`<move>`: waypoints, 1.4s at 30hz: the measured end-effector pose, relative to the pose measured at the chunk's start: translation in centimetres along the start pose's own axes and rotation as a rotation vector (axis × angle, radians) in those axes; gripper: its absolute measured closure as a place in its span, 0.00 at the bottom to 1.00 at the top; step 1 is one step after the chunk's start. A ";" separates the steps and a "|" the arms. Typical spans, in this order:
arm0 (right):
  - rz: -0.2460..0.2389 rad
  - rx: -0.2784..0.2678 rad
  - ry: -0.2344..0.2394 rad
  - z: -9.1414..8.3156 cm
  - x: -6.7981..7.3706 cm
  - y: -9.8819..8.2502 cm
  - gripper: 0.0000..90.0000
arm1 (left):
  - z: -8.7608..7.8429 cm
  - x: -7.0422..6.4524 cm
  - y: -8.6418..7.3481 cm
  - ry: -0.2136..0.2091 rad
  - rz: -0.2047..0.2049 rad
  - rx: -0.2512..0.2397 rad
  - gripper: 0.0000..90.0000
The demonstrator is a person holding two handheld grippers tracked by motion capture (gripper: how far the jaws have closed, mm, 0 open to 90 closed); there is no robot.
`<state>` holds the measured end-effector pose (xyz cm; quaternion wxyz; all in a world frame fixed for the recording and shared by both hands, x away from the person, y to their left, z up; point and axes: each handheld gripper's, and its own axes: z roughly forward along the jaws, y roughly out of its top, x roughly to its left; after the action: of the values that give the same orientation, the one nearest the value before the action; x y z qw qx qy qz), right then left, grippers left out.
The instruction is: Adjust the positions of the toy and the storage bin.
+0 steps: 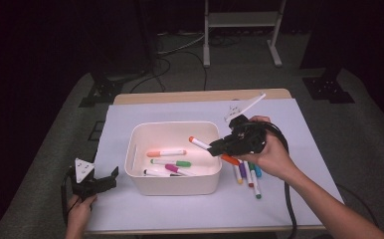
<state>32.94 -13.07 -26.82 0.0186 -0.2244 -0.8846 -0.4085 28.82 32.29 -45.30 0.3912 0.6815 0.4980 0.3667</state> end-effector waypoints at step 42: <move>-0.129 0.152 0.200 12.7 1.7 5.2 0.84 | 0.0 0.0 0.0 -0.002 0.001 -0.003 0.00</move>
<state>35.50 -0.18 -31.16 0.0973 -0.1234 -0.9192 -0.3610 28.82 32.25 -45.31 0.3925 0.6814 0.4970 0.3669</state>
